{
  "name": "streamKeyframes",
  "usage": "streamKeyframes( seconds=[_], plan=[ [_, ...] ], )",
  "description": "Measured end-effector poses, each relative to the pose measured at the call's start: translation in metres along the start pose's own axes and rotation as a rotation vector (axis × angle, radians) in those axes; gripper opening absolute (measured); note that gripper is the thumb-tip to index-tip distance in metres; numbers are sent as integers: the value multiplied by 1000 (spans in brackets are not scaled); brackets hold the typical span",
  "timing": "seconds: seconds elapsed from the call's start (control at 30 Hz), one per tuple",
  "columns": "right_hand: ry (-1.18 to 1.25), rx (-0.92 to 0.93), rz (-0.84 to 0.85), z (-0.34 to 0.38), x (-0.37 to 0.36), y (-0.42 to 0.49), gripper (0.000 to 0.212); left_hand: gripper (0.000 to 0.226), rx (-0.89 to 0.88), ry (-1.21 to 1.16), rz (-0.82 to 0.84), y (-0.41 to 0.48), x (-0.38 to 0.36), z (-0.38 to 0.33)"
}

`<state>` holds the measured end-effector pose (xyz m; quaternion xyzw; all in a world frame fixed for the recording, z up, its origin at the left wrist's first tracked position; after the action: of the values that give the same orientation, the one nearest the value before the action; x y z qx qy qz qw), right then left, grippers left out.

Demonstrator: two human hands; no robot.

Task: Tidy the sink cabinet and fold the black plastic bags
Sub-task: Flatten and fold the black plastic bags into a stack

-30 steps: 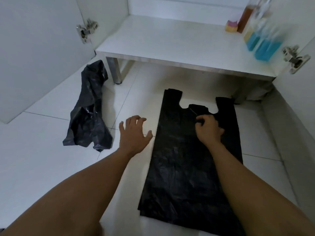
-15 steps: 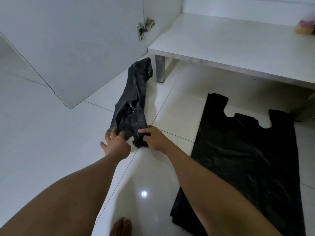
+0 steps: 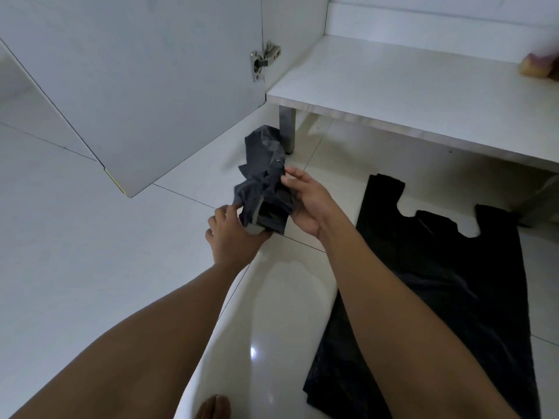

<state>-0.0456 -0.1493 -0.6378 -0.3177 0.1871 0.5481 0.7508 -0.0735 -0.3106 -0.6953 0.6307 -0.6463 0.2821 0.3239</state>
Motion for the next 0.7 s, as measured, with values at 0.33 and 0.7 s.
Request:
streamKeyframes(
  seconds=[0.33,0.7],
  plan=[
    [-225,235,-123,120,35,-42,31,29,-7,-573,-78,18,20,-120],
    [-965,797,-522,247,120,-156,15,48,-469,-450,198,-20,13,-268]
  ],
)
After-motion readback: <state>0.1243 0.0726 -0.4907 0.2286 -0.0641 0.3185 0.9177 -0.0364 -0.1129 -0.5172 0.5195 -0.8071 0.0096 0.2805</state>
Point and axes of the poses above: each hand's wrist, its own y-axis towards the middle knuckle, its own x-axis out of the back of the hand, z = x × y, the point moved 5 cm from there along y, towards the middle knuckle, and after that the axes turned 3 degrees about x, right-handed, at the moved point
